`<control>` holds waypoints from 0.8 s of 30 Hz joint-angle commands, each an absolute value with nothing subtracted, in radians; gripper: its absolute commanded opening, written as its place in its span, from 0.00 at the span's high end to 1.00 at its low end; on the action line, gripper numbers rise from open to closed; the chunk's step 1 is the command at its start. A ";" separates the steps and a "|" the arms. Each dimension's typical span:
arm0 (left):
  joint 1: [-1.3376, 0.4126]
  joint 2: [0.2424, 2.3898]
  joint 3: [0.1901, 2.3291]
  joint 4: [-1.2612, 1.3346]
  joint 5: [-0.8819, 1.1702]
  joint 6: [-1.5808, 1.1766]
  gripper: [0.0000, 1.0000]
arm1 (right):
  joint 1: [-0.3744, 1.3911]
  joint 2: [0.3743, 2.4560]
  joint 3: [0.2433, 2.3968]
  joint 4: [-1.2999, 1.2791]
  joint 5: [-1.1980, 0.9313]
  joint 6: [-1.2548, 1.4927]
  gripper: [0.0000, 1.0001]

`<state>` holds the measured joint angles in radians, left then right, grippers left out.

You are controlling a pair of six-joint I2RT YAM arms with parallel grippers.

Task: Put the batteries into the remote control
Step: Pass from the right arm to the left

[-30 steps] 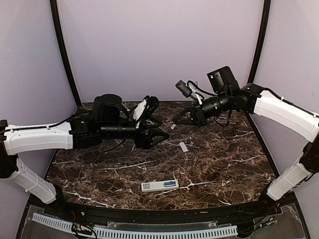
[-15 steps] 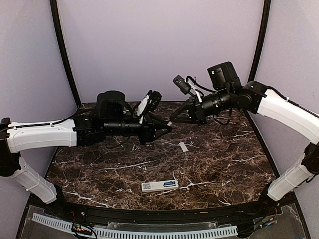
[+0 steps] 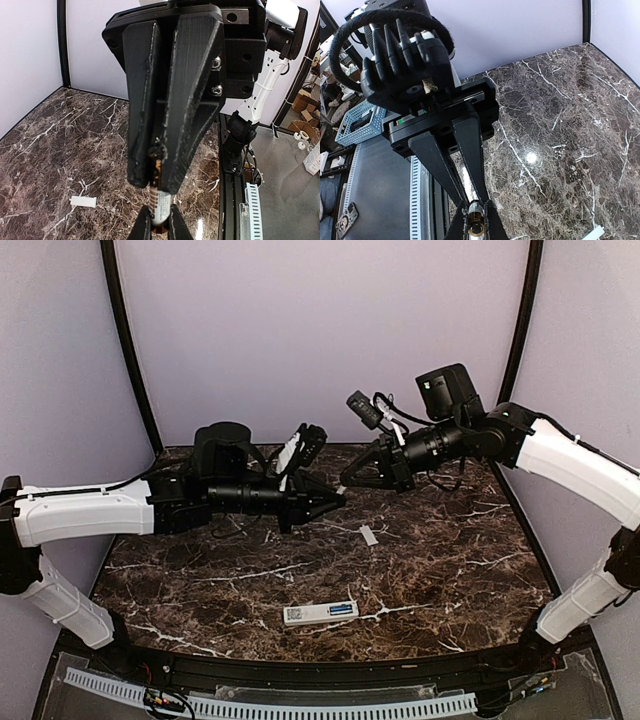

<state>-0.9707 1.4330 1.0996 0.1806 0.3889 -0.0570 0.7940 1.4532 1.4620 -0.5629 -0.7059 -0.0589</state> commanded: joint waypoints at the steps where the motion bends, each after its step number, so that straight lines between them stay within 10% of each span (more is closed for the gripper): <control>1: -0.971 1.409 1.104 0.241 0.427 -0.043 1.00 | 0.802 1.449 1.489 -0.557 -0.703 -0.074 1.00; 5: -0.971 1.391 1.063 0.312 0.404 -0.047 1.00 | 0.801 1.436 1.492 -0.506 -0.704 -0.039 0.63; 8: -0.974 1.375 1.032 0.403 0.372 -0.057 1.00 | 0.798 1.402 1.461 -0.382 -0.725 0.023 0.53; 24: -0.987 1.348 0.955 0.611 0.287 -0.090 1.00 | 0.804 1.318 1.207 0.136 -0.698 0.300 0.57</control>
